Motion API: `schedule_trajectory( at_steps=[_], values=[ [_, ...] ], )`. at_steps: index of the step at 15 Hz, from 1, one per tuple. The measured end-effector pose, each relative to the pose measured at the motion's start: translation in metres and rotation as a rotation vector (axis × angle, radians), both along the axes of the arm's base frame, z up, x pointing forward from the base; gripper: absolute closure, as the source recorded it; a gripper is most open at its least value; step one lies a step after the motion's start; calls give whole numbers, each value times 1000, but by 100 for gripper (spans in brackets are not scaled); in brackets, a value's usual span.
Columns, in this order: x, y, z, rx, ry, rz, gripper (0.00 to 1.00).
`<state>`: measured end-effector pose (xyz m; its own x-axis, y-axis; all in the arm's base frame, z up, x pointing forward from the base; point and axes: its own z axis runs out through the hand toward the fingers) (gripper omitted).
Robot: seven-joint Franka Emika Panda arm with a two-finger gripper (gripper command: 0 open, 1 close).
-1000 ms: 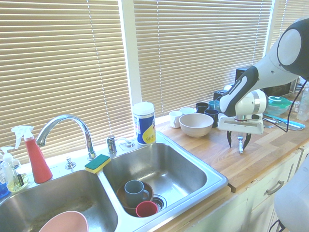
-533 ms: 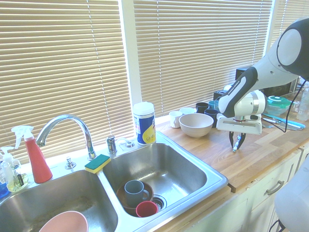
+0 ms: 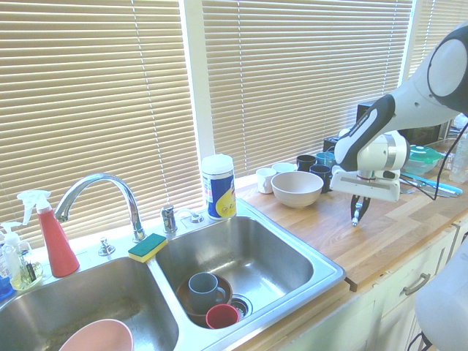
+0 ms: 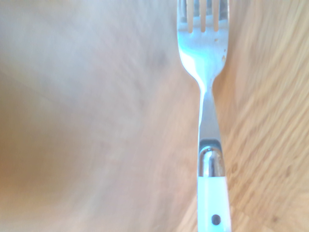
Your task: Put the fork into the sink
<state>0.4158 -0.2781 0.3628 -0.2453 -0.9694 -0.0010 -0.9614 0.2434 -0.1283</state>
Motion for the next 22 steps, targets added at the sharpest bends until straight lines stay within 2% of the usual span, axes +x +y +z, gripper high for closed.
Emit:
schedule_trajectory(
  at_steps=[2,4,7,10,12,15,19,22],
  values=[
    [0,15,64,-30,-58,51,100],
    [9,63,117,-83,-80,171,100],
    [38,172,130,-166,-69,376,100],
    [57,285,96,-207,-82,530,100],
    [60,353,63,-252,-76,671,100],
    [57,413,-1,-288,-22,850,100],
    [61,438,-78,-253,45,932,100],
    [69,443,-110,-220,58,928,100]
  ],
)
